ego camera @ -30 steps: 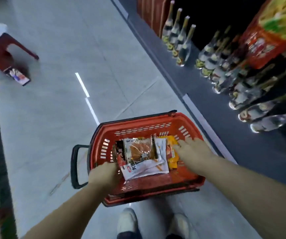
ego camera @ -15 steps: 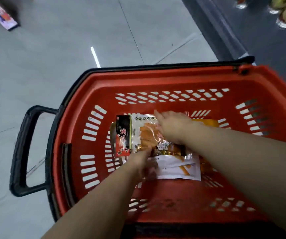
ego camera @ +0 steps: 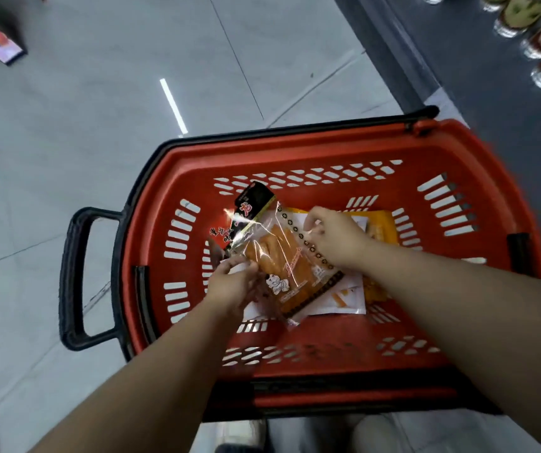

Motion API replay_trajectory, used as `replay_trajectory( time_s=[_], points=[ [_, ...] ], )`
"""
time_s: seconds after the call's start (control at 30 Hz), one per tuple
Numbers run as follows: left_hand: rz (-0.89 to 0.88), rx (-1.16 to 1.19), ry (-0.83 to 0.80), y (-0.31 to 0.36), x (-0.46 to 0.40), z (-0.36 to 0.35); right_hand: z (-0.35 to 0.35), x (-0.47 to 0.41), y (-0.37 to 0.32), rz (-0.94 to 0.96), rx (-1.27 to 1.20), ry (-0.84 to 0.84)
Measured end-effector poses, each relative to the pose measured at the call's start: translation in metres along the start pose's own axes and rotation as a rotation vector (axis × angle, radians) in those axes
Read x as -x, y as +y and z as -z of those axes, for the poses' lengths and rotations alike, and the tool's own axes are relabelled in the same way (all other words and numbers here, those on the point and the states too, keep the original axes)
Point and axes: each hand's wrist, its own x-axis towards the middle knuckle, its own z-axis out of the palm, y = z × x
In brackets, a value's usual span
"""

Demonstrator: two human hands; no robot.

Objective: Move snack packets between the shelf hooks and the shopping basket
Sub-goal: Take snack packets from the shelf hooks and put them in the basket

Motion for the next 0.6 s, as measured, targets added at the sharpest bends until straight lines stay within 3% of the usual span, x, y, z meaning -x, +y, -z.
replay_trajectory(
  time_s=[0.27,0.6],
  points=[
    [-0.104,-0.108,-0.118,0.046,0.097,0.013,0.038,0.085,-0.022,-0.075,-0.261,0.048],
    [-0.503,-0.453,-0.384,0.21,0.274,-0.03,0.175,0.213,-0.13,-0.002,-0.61,0.282]
  ],
)
